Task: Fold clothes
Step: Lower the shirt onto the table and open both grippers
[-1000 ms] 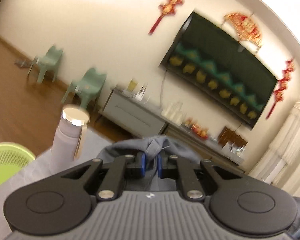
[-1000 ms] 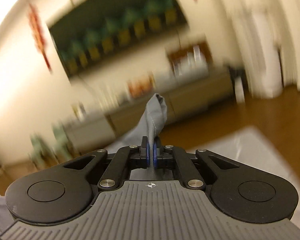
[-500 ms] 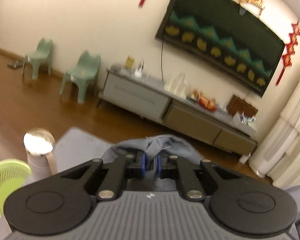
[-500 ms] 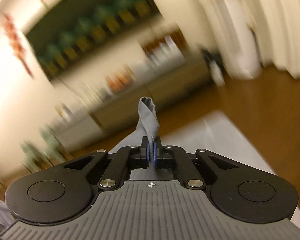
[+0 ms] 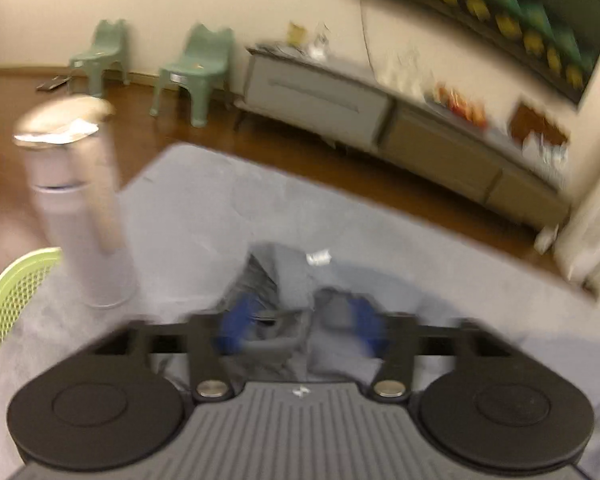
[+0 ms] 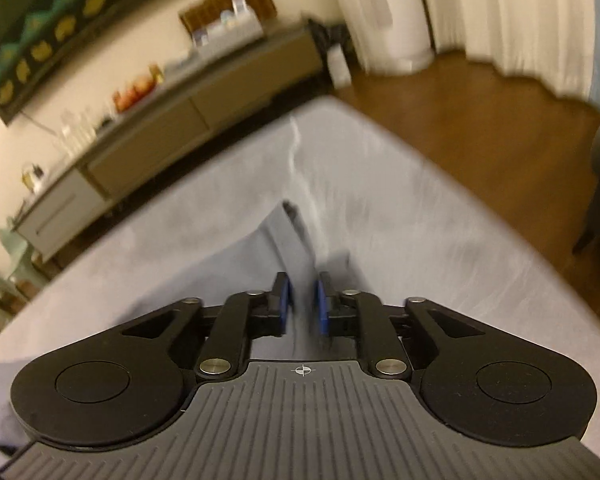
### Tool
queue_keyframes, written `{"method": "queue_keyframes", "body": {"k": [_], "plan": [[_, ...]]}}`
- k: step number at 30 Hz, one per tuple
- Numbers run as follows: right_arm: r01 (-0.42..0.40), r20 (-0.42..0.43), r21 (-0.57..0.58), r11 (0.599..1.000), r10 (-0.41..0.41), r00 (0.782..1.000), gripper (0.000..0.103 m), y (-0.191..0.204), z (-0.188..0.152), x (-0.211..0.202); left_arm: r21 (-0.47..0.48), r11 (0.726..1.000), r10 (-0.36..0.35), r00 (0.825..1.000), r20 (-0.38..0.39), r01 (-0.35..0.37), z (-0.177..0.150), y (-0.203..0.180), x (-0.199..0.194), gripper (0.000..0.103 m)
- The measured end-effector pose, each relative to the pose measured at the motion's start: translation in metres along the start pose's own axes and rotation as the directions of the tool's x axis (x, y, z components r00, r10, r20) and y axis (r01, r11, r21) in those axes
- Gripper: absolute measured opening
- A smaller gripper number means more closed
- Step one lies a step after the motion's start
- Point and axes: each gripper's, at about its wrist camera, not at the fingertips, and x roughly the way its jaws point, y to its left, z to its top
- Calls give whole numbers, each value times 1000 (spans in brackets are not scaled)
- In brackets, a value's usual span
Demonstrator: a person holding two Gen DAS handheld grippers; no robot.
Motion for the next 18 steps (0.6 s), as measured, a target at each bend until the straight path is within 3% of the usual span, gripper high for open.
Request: {"method": "queue_keyframes", "body": {"k": [2, 5, 9, 12, 15, 17, 18], "plan": [[28, 69, 6, 1000, -29, 997, 66, -5, 7, -21, -36, 999, -15, 1000, 8, 16, -6, 16, -20, 83], [1, 119, 22, 1000, -4, 993, 81, -15, -9, -62, -21, 1000, -10, 1000, 0, 10, -25, 39, -38, 84], [-46, 150, 29, 998, 42, 988, 89, -23, -47, -105, 39, 998, 58, 996, -74, -55, -52, 61, -28, 84], [-10, 130, -34, 999, 14, 991, 90, -16, -65, -118, 80, 992, 110, 988, -105, -102, -71, 69, -12, 84], [-9, 104, -34, 999, 12, 995, 91, -13, -78, -122, 93, 992, 98, 989, -112, -88, -76, 65, 0, 84], [-5, 80, -27, 1000, 7, 997, 91, -13, -86, -117, 102, 994, 62, 991, -120, -49, -77, 61, 7, 76], [3, 69, -32, 999, 0, 998, 91, -14, -91, -115, 106, 994, 25, 991, -134, -10, -76, 59, 10, 45]]}}
